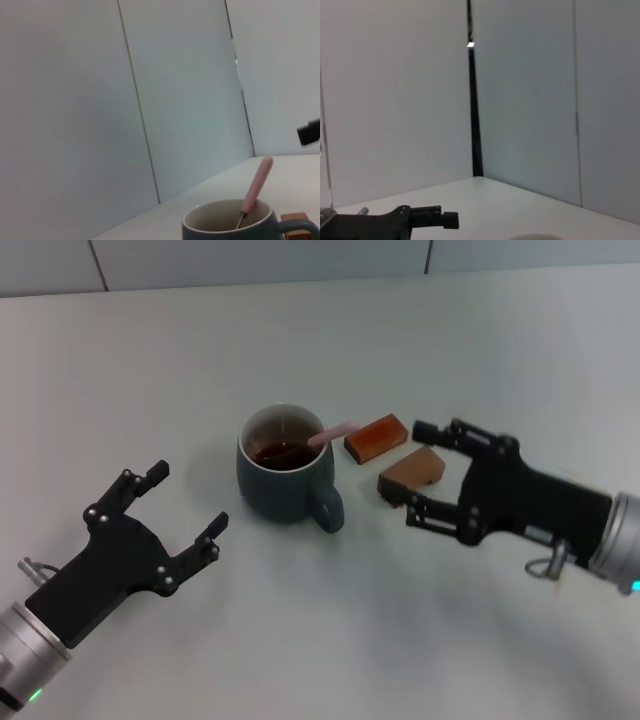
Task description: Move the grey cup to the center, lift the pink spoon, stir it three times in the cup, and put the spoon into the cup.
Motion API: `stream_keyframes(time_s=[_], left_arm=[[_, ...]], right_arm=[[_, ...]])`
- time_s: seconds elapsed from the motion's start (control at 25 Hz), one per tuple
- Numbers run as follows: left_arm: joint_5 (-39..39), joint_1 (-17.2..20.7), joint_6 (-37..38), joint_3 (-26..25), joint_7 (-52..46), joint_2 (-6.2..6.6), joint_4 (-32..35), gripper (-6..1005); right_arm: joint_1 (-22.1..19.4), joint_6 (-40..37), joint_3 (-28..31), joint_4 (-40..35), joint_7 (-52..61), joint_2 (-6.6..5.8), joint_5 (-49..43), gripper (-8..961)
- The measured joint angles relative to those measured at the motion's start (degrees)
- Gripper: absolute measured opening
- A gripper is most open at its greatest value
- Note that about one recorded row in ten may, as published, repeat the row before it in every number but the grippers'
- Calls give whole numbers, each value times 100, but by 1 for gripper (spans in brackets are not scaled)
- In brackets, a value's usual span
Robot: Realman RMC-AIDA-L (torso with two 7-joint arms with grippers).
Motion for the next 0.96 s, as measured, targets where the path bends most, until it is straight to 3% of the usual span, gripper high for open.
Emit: stream_keyframes(time_s=[0.12, 0.28, 0.96], left_arm=[[36, -3, -2, 21, 0, -5, -7, 847], [193, -30, -18, 203, 0, -9, -12, 847], [204, -192, -397, 521, -7, -30, -182, 847]], right_arm=[[342, -333, 64, 1103, -812, -10, 330, 768], [529, -142, 37, 1569, -1020, -8, 320, 768], [686, 82, -3, 1787, -934, 11, 321, 768]])
